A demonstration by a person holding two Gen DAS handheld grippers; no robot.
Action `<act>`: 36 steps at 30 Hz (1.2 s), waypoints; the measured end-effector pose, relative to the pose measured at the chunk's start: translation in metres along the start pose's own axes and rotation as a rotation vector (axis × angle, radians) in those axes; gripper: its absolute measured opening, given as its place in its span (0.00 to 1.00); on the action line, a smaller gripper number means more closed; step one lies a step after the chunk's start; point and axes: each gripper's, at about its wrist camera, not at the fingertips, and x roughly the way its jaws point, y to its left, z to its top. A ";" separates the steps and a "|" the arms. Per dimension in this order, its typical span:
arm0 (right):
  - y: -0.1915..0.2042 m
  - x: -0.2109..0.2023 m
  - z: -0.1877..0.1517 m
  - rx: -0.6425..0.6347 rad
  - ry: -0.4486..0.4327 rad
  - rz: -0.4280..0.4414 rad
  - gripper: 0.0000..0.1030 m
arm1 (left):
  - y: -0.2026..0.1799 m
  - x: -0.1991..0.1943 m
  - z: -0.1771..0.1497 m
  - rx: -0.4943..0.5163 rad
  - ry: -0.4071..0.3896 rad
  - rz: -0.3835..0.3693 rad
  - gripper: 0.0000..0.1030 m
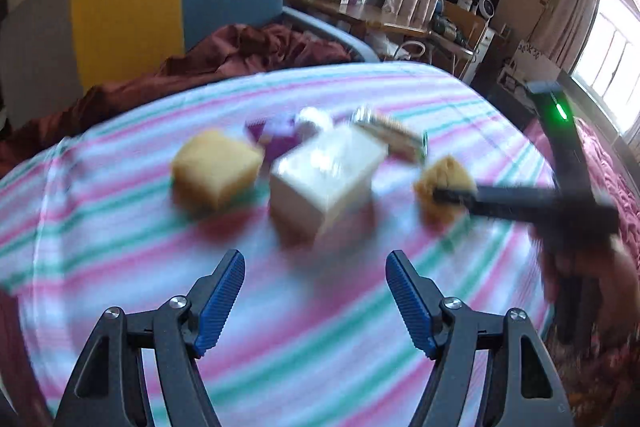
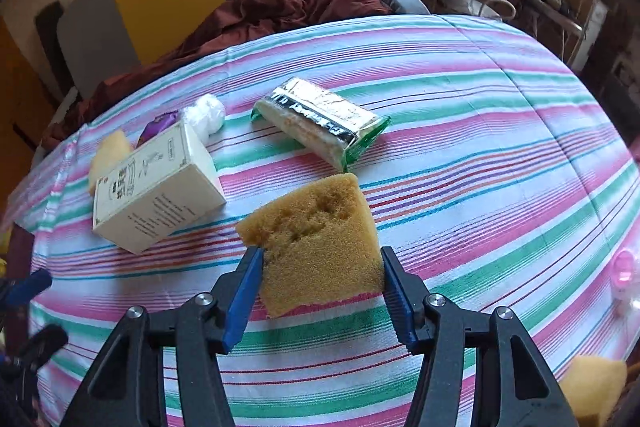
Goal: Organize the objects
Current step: 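Grasp the white printed box with the left tool while the right tool holds the sponge, then carry the white box and yellow sponge into the gold tray and release both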
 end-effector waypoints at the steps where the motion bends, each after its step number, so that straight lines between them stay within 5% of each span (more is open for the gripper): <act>1: -0.001 -0.001 0.001 0.006 0.000 0.006 0.57 | 0.000 0.009 0.011 0.013 -0.002 0.021 0.72; 5: 0.000 0.001 0.001 0.008 0.009 0.013 0.57 | -0.002 0.034 0.042 0.082 -0.015 0.093 0.73; 7: -0.002 0.001 0.002 0.024 0.012 0.025 0.57 | -0.004 0.045 0.050 0.109 0.002 0.075 0.83; 14: -0.012 0.002 0.005 0.068 0.024 0.063 0.57 | -0.019 0.061 0.030 0.132 0.127 -0.139 0.83; 18: -0.014 0.001 0.005 0.089 0.026 0.073 0.57 | -0.037 0.051 0.021 0.188 0.067 -0.095 0.83; 21: -0.013 0.001 0.005 0.088 0.024 0.067 0.57 | -0.041 0.061 0.027 0.181 0.068 0.007 0.83; 25: -0.013 0.001 0.004 0.088 0.023 0.060 0.57 | -0.036 0.082 0.033 0.163 0.096 0.088 0.64; 28: -0.016 0.001 0.005 0.102 0.023 0.067 0.57 | -0.030 0.095 0.025 0.151 0.120 0.072 0.53; 36: -0.012 0.000 0.003 0.084 0.018 0.063 0.57 | -0.029 0.062 -0.012 0.162 -0.014 0.117 0.50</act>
